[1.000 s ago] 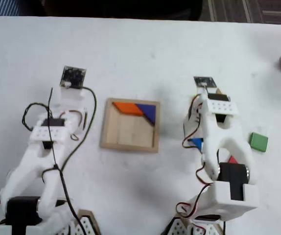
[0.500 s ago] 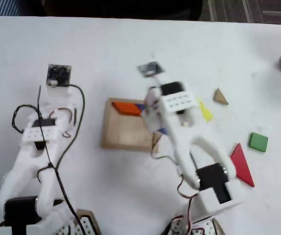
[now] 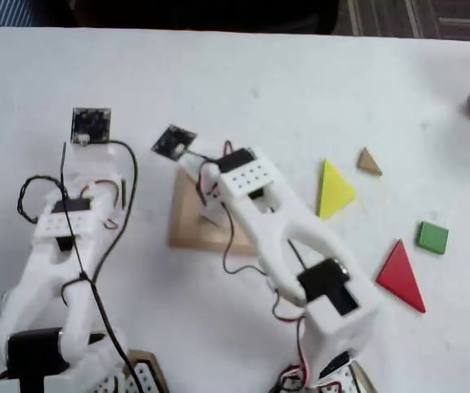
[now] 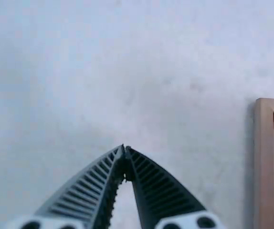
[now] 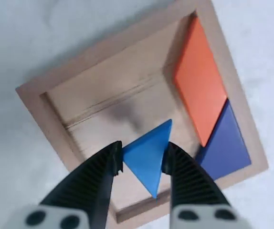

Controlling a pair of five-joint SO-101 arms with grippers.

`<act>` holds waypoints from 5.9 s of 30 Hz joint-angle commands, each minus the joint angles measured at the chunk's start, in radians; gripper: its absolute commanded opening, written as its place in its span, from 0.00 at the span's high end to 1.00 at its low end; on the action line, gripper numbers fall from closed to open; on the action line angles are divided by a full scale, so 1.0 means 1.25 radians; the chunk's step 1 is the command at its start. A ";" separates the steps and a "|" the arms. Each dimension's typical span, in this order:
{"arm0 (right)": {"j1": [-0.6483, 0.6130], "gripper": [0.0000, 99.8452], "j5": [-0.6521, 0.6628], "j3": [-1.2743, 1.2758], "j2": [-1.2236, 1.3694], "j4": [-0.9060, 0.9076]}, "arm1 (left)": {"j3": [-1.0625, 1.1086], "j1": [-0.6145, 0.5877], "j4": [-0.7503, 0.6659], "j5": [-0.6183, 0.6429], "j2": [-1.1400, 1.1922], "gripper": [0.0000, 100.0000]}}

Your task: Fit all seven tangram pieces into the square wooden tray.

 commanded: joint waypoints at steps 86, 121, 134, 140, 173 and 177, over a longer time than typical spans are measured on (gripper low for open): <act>0.731 0.98 -0.211 0.843 -0.930 -0.117 | -0.545 0.519 0.303 -0.012 0.470 0.98; 0.716 0.98 -0.211 0.854 -0.929 -0.129 | -0.551 0.417 0.350 -0.014 0.473 0.98; 0.719 0.98 -0.211 0.854 -0.929 -0.129 | -0.594 0.438 0.354 -0.012 0.506 0.98; 0.717 0.98 -0.211 0.854 -0.929 -0.129 | -0.599 0.431 0.387 -0.012 0.499 0.98; 0.716 0.98 -0.180 0.856 -0.929 -0.129 | -0.525 0.504 0.239 0.055 0.458 0.98; 0.716 0.98 -0.180 0.856 -0.929 -0.129 | -0.520 0.505 0.239 0.055 0.456 0.98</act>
